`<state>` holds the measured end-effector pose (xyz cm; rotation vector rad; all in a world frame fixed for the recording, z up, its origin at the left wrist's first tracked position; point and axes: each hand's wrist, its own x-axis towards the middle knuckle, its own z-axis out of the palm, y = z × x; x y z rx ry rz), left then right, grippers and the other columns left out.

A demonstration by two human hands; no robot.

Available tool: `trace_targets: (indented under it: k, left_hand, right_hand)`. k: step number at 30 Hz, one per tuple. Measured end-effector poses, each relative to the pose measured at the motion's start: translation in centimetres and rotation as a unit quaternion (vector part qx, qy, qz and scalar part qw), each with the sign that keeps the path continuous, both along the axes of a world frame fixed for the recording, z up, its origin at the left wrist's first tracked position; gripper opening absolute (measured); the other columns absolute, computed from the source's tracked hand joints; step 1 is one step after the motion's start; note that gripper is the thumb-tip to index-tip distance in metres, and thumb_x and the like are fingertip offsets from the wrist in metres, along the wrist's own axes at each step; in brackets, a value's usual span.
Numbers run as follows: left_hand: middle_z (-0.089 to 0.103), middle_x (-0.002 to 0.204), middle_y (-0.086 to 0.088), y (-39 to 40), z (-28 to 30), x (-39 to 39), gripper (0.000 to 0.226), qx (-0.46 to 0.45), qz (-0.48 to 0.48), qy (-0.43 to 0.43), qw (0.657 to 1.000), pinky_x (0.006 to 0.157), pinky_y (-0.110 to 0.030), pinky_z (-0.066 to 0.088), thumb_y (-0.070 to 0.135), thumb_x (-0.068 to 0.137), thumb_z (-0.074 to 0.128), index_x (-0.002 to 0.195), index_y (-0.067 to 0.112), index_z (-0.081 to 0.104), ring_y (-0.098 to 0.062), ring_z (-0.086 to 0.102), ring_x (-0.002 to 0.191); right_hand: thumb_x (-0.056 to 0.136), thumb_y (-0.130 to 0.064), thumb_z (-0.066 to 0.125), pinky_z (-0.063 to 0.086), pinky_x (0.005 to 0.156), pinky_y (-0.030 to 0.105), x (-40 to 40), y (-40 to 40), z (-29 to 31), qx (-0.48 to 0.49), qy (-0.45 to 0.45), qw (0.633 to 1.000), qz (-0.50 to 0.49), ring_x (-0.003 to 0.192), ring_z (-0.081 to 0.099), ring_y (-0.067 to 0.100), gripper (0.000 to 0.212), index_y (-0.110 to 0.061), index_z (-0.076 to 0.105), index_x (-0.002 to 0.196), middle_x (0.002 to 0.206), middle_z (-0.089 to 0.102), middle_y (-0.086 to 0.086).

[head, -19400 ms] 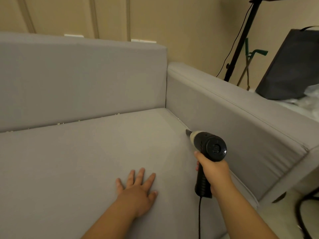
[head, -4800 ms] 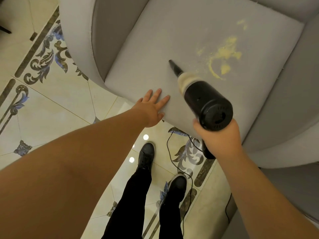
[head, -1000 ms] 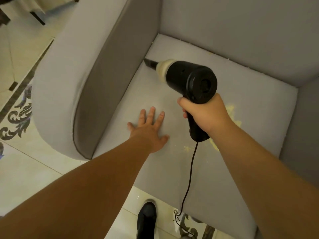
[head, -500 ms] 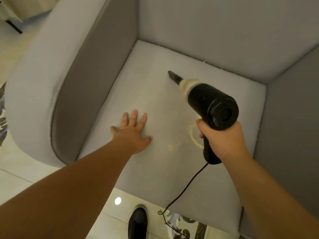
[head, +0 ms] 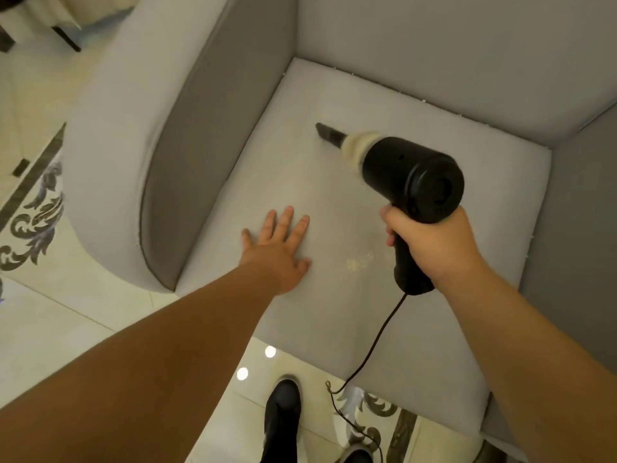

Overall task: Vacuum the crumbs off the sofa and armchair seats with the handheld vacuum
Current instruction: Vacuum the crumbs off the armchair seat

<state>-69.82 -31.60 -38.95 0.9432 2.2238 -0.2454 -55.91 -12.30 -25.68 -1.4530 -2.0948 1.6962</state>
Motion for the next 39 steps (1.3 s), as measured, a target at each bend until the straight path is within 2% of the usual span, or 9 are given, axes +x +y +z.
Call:
trace_targets:
  k: [4, 9, 13, 17, 23, 27, 31, 35, 39]
  left_hand:
    - [-0.039, 0.164, 0.006, -1.9, 0.0, 1.6, 0.081, 0.022, -0.001, -0.018, 1.0, 0.122, -0.068, -0.002, 0.068, 0.102, 0.028, 0.153, 0.045, -0.031, -0.028, -0.03, 0.153]
    - [-0.037, 0.165, 0.006, -3.9, 0.4, 2.9, 0.082, 0.006, -0.021, -0.014, 1.0, 0.122, -0.068, -0.004, 0.068, 0.102, 0.029, 0.153, 0.047, -0.031, -0.029, -0.029, 0.154]
    - [-0.03, 0.168, 0.003, -5.0, 0.5, 4.6, 0.08, -0.005, -0.017, -0.013, 1.0, 0.123, -0.067, -0.003, 0.068, 0.102, 0.029, 0.157, 0.044, -0.024, -0.03, -0.027, 0.155]
    - [-0.016, 0.172, 0.003, -5.3, 0.2, 6.4, 0.075, 0.009, -0.015, -0.001, 1.0, 0.122, -0.068, -0.001, 0.067, 0.102, 0.029, 0.161, 0.041, -0.009, -0.031, -0.021, 0.156]
    - [-0.035, 0.166, 0.005, -3.9, 0.5, 8.4, 0.079, 0.003, -0.032, -0.012, 0.999, 0.122, -0.068, 0.002, 0.066, 0.103, 0.029, 0.154, 0.047, -0.029, -0.029, -0.026, 0.155]
    - [-0.035, 0.165, 0.008, -2.7, 0.5, 9.2, 0.077, 0.002, -0.027, 0.0, 1.0, 0.12, -0.07, 0.009, 0.065, 0.102, 0.027, 0.154, 0.049, -0.026, -0.027, -0.024, 0.156]
    - [-0.038, 0.164, 0.008, -1.8, 0.5, 9.8, 0.078, -0.013, -0.023, 0.001, 1.0, 0.119, -0.071, 0.009, 0.067, 0.101, 0.028, 0.153, 0.05, -0.027, -0.027, -0.026, 0.155]
    - [-0.04, 0.163, 0.008, -1.7, 0.2, 10.0, 0.083, -0.022, -0.02, 0.008, 1.0, 0.118, -0.072, 0.007, 0.072, 0.098, 0.028, 0.15, 0.051, -0.032, -0.028, -0.028, 0.154]
    - [-0.04, 0.163, 0.008, -1.7, -0.1, 10.2, 0.084, -0.023, -0.024, 0.012, 0.999, 0.119, -0.071, 0.006, 0.074, 0.097, 0.027, 0.148, 0.052, -0.035, -0.029, -0.028, 0.154]
  right_hand:
    - [0.084, -0.027, 0.082, 0.062, 0.089, 0.052, 1.0, -3.5, -1.3, -0.009, -0.013, 0.996, 0.087, 0.078, 0.075, 0.027, 0.011, -0.017, 0.077, 0.086, 0.073, 0.076, 0.006]
    - [0.085, -0.025, 0.083, 0.057, 0.073, 0.03, 2.2, -5.3, -0.9, 0.0, -0.023, 0.989, 0.148, 0.073, 0.074, 0.017, 0.011, -0.017, 0.076, 0.083, 0.07, 0.076, 0.004]
    - [0.084, -0.021, 0.083, 0.062, 0.079, 0.04, 4.0, -5.8, 0.0, -0.02, -0.035, 0.975, 0.219, 0.075, 0.075, 0.02, 0.008, -0.021, 0.077, 0.09, 0.072, 0.076, 0.004]
    - [0.084, -0.021, 0.083, 0.062, 0.079, 0.039, 6.1, -5.9, 0.3, -0.027, -0.049, 0.967, 0.25, 0.075, 0.075, 0.018, 0.009, -0.021, 0.076, 0.09, 0.074, 0.076, 0.005]
    - [0.084, -0.022, 0.085, 0.053, 0.065, 0.02, 10.1, -4.7, 0.0, 0.007, -0.032, 0.993, 0.118, 0.075, 0.072, 0.012, 0.012, -0.022, 0.074, 0.09, 0.075, 0.075, 0.002]
    - [0.087, -0.023, 0.083, 0.047, 0.064, 0.023, 11.8, -3.7, 0.0, 0.013, -0.009, 0.998, -0.055, 0.076, 0.071, 0.015, 0.012, -0.024, 0.071, 0.087, 0.079, 0.076, 0.006]
    - [0.086, -0.023, 0.081, 0.057, 0.074, 0.032, 13.2, -2.3, 0.0, -0.007, 0.011, 0.988, -0.157, 0.076, 0.074, 0.017, 0.009, -0.021, 0.075, 0.092, 0.078, 0.077, 0.006]
    - [0.086, -0.024, 0.082, 0.057, 0.076, 0.033, 13.5, -2.8, -0.7, -0.008, 0.004, 0.991, -0.131, 0.08, 0.076, 0.026, 0.009, -0.02, 0.075, 0.083, 0.075, 0.077, 0.006]
    - [0.086, -0.024, 0.081, 0.058, 0.076, 0.031, 12.9, -3.9, -1.0, -0.037, 0.007, 0.997, -0.072, 0.078, 0.074, 0.024, 0.007, -0.02, 0.075, 0.088, 0.073, 0.076, 0.006]
